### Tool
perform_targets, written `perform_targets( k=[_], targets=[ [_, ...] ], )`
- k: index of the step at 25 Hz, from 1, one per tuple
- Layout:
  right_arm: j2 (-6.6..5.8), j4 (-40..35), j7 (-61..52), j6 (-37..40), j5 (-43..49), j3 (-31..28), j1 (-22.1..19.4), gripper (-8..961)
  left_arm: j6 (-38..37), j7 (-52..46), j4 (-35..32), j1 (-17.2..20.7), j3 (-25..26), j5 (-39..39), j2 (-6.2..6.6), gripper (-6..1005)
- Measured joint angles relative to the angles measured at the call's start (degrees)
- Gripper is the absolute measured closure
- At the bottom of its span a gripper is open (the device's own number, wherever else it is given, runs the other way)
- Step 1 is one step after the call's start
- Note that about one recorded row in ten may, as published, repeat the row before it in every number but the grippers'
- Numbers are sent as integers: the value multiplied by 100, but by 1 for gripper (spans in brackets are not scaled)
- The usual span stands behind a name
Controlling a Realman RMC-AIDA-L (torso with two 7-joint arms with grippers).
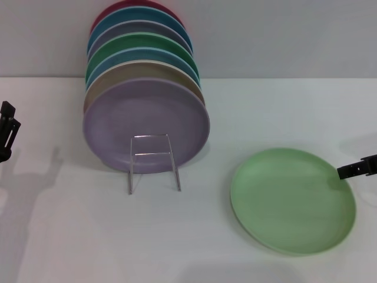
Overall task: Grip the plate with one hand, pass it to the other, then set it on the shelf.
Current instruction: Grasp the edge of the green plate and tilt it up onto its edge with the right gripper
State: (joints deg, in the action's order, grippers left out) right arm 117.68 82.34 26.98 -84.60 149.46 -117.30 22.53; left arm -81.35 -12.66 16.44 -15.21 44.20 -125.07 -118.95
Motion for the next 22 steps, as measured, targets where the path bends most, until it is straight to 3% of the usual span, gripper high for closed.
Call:
perform_targets(
  k=[22],
  targets=[
    [-17, -1012, 165, 245, 83, -171, 292, 271, 5, 0, -1, -44, 0, 0, 4, 137]
  ],
)
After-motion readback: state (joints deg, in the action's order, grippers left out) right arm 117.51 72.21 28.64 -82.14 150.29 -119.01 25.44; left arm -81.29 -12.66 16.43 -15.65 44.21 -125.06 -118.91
